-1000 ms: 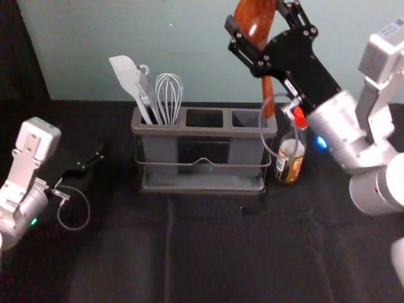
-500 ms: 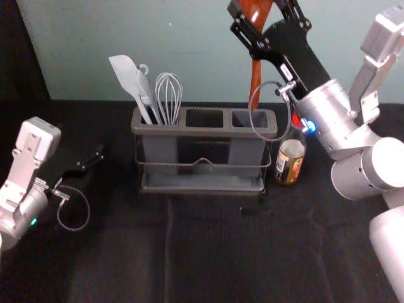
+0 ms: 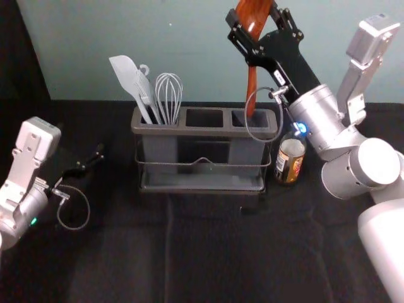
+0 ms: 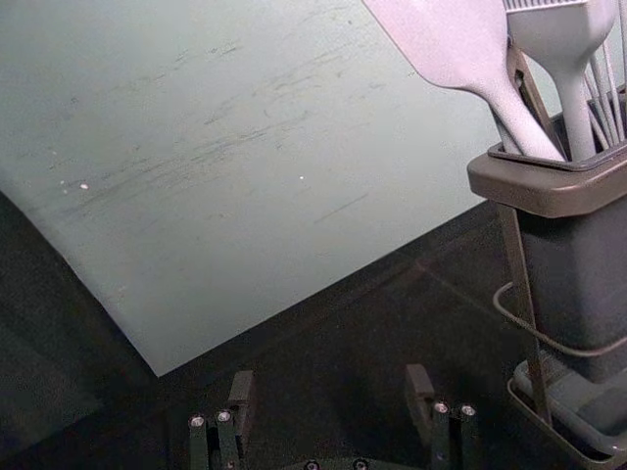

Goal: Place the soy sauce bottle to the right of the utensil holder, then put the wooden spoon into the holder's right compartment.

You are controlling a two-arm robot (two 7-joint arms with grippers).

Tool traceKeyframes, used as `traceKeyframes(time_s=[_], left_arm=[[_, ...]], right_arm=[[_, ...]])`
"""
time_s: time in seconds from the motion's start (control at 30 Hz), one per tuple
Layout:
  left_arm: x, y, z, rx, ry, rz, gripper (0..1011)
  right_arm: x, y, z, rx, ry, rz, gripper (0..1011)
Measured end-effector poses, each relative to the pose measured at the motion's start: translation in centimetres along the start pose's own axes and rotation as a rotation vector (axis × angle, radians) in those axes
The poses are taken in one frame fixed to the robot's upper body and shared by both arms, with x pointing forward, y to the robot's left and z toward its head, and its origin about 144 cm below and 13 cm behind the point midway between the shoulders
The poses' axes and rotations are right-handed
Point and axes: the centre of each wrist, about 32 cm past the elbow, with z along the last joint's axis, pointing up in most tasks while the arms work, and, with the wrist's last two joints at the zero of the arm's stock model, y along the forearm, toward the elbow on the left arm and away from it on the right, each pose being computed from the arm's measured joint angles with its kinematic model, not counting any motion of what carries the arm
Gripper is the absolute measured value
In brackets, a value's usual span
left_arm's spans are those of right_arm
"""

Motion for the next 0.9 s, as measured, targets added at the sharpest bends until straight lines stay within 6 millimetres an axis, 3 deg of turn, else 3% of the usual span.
traceKeyframes(time_s=[0.9], left_arm=[[0.0,0.0,0.0,0.000,0.000,0.000,1000]], right_arm=[[-0.9,-3.8,-4.4,-0.115,0.007,0.011,837]])
